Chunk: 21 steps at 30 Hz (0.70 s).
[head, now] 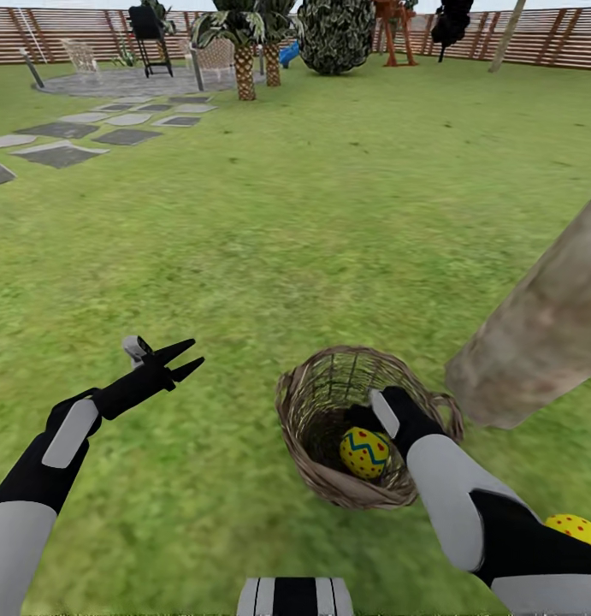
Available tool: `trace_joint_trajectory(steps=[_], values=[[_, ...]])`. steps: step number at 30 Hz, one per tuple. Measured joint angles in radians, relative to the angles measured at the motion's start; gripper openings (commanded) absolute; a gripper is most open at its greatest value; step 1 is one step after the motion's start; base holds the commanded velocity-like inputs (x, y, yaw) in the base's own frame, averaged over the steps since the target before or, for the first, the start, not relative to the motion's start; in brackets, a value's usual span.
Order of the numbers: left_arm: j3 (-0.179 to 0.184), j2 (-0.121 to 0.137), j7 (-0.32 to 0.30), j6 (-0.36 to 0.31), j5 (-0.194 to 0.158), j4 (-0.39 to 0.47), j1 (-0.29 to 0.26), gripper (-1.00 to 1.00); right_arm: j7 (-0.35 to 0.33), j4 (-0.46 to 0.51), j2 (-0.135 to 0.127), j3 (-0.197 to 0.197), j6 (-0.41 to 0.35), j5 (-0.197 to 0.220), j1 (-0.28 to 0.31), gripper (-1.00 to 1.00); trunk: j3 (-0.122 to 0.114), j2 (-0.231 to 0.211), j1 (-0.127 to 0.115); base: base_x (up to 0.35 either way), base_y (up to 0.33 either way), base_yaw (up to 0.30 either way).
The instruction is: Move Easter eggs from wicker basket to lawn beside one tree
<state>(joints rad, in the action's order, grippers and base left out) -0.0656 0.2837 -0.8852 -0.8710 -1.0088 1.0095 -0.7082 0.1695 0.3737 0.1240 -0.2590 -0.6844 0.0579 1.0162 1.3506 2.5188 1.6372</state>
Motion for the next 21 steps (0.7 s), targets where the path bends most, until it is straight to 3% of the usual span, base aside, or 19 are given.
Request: trace_joint_trajectory(steps=[1, 6, 14, 21], values=[[0.000, 0.000, 0.000, 0.000, 0.000, 0.000, 0.000, 1.00, -0.001, 0.001, 0.000, -0.026, 0.002, 0.006, 0.000, 1.00, 0.004, 0.000, 0.000, 0.000, 0.000, 0.000], [0.000, 0.000, 0.000, 0.000, 0.000, 0.000, 0.000, 1.00, -0.002, 0.002, 0.000, -0.062, 0.015, 0.013, 0.001, 1.00, 0.023, 0.001, 0.003, 0.000, 0.000, 0.000], [0.000, 0.000, 0.000, 0.000, 0.000, 0.000, 0.000, 1.00, -0.002, 0.003, 0.002, -0.066, 0.017, 0.013, 0.001, 1.00, 0.054, 0.003, 0.006, 0.000, 0.000, 0.000], [0.000, 0.000, 0.000, 0.000, -0.001, 0.000, 0.000, 1.00, -0.001, 0.007, 0.002, -0.065, 0.017, 0.013, 0.000, 1.00, 0.053, 0.003, 0.006, 0.000, 0.000, -0.070]])
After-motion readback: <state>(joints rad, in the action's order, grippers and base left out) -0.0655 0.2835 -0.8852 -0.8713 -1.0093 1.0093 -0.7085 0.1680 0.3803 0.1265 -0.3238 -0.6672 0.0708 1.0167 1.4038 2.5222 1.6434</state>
